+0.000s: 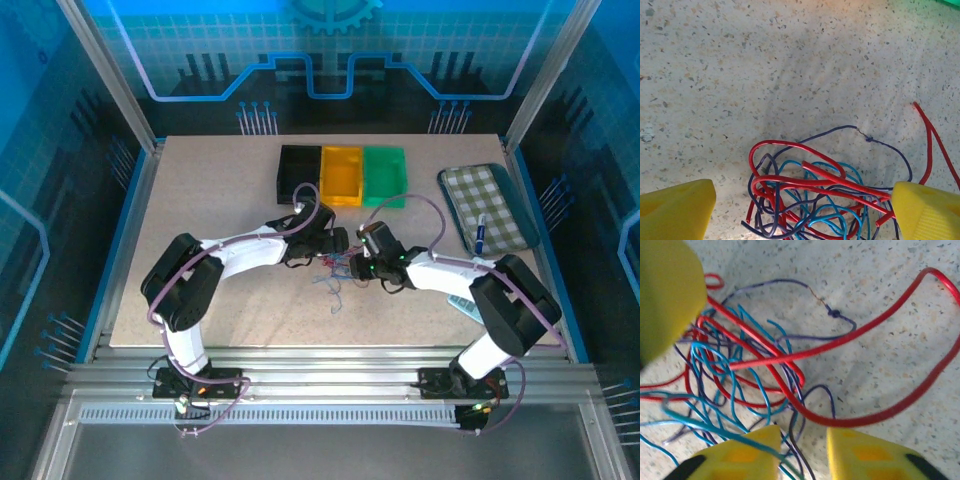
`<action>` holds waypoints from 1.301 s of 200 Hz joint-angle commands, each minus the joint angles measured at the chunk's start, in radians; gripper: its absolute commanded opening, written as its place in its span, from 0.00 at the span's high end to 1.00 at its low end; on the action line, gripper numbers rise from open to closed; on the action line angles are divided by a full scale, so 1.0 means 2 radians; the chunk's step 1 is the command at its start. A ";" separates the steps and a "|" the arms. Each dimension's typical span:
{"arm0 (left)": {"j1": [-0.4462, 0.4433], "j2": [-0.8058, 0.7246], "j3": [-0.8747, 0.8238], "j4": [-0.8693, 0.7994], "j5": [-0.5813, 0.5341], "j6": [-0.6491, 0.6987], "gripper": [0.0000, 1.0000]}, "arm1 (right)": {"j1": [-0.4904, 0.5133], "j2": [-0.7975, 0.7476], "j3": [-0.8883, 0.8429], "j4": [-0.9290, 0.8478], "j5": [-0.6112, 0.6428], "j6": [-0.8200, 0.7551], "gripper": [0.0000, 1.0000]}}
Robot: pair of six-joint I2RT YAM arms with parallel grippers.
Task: Untangle the cables
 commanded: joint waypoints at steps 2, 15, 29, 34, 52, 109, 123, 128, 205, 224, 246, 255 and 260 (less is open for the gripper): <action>0.001 0.008 0.019 -0.007 0.009 0.003 0.08 | -0.006 0.012 0.016 0.007 -0.023 -0.012 0.81; 0.001 0.009 0.023 -0.011 0.007 0.005 0.08 | -0.006 0.008 0.019 0.000 -0.022 -0.019 0.90; 0.001 0.014 0.028 -0.012 0.011 0.008 0.09 | -0.007 -0.009 0.019 -0.006 -0.021 -0.022 0.94; 0.001 0.017 0.031 -0.013 0.012 0.008 0.09 | -0.006 -0.017 0.018 -0.007 -0.022 -0.024 0.95; 0.001 0.030 0.043 -0.015 0.023 0.014 0.15 | -0.006 -0.048 0.016 -0.018 -0.026 -0.029 0.96; -0.007 0.085 0.090 -0.052 0.044 0.027 0.53 | -0.006 -0.128 0.012 -0.040 -0.008 -0.024 0.95; -0.007 0.095 0.100 -0.061 0.045 0.033 0.64 | -0.007 -0.133 0.013 -0.040 -0.006 -0.020 0.94; -0.006 0.098 0.103 -0.066 0.046 0.034 0.67 | -0.007 -0.134 0.014 -0.041 -0.005 -0.018 0.95; -0.007 0.139 0.139 -0.150 -0.002 0.053 1.00 | -0.017 -0.134 0.030 -0.032 0.015 -0.011 0.95; -0.007 0.140 0.139 -0.156 -0.012 0.053 1.00 | -0.024 -0.127 0.037 -0.033 0.011 -0.012 0.95; -0.007 0.140 0.142 -0.170 -0.027 0.052 1.00 | -0.028 -0.122 0.047 -0.034 0.009 -0.021 0.94; -0.007 0.141 0.142 -0.176 -0.033 0.051 1.00 | -0.029 -0.121 0.050 -0.036 0.009 -0.025 0.94; -0.007 0.140 0.142 -0.178 -0.036 0.051 1.00 | -0.030 -0.120 0.050 -0.037 0.010 -0.027 0.94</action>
